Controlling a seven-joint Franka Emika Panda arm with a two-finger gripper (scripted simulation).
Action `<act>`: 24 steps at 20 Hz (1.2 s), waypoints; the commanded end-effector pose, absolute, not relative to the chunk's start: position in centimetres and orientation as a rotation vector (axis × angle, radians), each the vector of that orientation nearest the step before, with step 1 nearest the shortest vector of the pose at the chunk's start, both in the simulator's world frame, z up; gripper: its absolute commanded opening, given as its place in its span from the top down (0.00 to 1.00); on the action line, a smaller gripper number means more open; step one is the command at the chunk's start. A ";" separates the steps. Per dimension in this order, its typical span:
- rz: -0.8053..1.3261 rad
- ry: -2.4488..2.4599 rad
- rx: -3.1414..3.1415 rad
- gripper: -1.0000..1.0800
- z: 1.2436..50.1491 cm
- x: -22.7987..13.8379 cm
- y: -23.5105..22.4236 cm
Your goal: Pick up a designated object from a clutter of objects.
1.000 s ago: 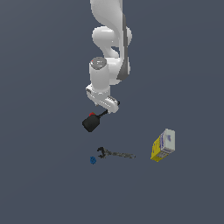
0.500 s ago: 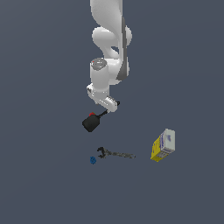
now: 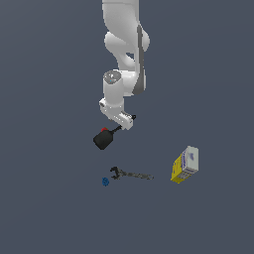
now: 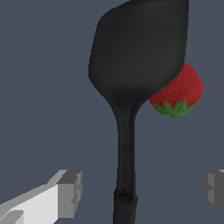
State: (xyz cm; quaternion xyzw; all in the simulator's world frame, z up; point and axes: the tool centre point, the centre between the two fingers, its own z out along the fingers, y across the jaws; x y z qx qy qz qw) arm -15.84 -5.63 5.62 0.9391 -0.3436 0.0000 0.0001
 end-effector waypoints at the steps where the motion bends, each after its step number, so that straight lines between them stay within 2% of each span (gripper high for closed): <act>1: 0.000 -1.080 2.950 0.04 4.6 -15.9 -5.6; 12: 0.000 -1.083 2.949 0.04 2.4 -15.9 -5.6; 13: 0.000 -1.083 2.949 1.00 2.4 -15.9 -5.6; 24: 0.002 -1.082 2.950 1.00 2.4 -15.8 -5.6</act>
